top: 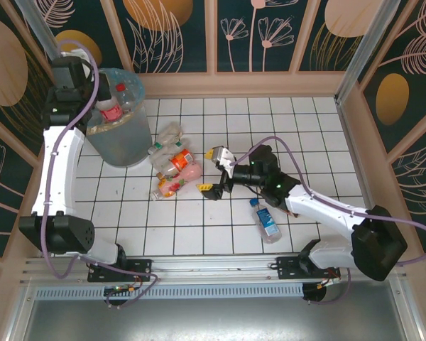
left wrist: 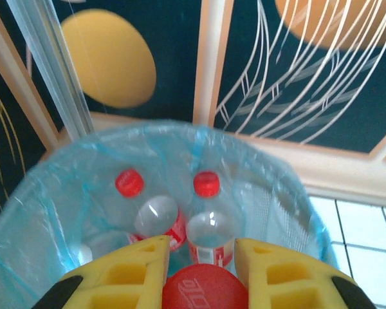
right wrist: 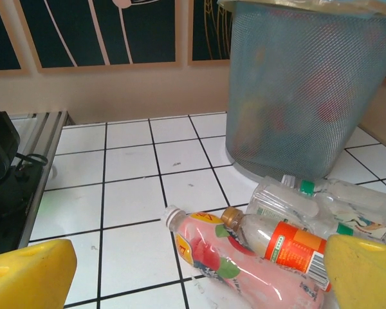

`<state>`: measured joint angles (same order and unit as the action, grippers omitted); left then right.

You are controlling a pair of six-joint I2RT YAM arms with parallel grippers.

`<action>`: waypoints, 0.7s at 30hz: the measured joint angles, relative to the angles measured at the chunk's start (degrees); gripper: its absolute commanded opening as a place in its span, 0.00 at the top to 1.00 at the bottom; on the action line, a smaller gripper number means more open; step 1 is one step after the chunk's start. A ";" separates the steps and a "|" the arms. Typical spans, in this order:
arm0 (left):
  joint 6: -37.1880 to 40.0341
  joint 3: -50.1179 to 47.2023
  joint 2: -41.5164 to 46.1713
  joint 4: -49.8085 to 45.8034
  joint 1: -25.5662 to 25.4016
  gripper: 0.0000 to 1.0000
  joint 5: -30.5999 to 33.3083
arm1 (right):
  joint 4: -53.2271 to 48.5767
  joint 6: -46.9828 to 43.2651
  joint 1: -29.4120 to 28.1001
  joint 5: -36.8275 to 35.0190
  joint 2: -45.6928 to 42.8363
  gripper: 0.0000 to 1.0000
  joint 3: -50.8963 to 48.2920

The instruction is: Put the plastic bottles in the bin

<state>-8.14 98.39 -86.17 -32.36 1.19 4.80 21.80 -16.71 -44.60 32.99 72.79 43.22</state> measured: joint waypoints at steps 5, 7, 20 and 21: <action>0.48 -6.38 -0.57 1.44 0.20 1.00 -1.20 | -1.57 -1.05 -0.96 -0.07 1.81 0.01 1.22; 0.66 -8.13 -1.09 3.26 0.37 1.00 -1.84 | -2.43 -1.44 -1.40 -0.22 2.40 0.01 1.97; 2.05 -15.06 -0.85 8.59 0.46 0.37 -4.61 | -5.38 -2.54 -3.04 -1.75 3.08 0.01 3.91; 1.90 -15.04 -0.39 8.59 0.46 0.37 -4.94 | -5.57 -2.56 -3.08 -1.75 3.15 0.01 4.13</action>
<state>-6.24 83.35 -86.56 -23.77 1.65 -0.14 16.23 -19.27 -47.68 31.24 75.94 47.35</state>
